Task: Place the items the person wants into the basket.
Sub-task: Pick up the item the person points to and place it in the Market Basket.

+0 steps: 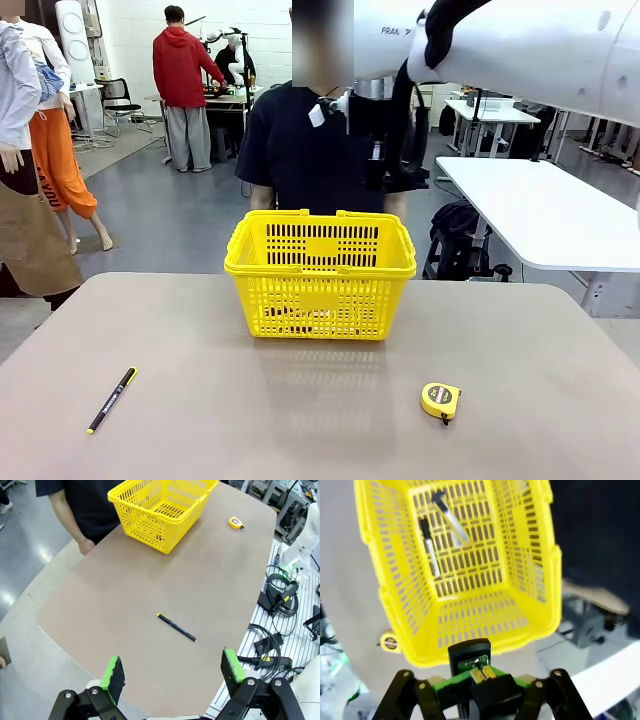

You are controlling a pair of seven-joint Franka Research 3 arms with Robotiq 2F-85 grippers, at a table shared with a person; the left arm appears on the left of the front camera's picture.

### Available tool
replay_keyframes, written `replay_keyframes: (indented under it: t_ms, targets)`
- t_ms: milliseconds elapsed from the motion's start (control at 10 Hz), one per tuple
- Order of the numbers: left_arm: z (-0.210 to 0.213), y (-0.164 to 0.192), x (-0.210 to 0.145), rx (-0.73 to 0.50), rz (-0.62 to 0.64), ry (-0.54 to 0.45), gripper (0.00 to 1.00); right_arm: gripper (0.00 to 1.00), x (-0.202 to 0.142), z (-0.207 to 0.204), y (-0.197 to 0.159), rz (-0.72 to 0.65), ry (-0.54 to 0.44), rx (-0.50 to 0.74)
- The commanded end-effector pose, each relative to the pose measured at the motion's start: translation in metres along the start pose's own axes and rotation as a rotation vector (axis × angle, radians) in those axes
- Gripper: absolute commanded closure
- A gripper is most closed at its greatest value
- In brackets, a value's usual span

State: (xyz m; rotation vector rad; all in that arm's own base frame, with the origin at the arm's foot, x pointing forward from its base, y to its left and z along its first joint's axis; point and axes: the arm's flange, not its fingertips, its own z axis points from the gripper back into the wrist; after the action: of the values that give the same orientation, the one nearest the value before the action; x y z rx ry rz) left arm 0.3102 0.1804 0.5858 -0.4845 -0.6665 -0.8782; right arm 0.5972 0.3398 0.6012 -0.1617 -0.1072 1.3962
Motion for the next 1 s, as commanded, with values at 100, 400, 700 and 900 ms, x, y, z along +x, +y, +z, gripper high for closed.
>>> replay_keyframes:
  t_ms: [100,400,700,900]
  targets:
    - [0.0,0.0,-0.003,-0.004,-0.021,-0.02,0.0,1.0,0.042,-0.01,-0.003,0.132,-0.111,0.109]
    - [0.0,0.0,-0.003,-0.004,-0.021,-0.02,0.0,1.0,0.052,-0.029,0.007,0.213,-0.144,0.223]
    - [0.0,0.0,-0.003,-0.004,-0.021,-0.02,0.0,1.0,0.052,-0.041,0.021,0.174,-0.129,0.169]
    - [0.0,0.0,-0.003,-0.004,-0.021,-0.02,0.0,1.0,0.052,-0.041,0.021,0.174,-0.129,0.169]
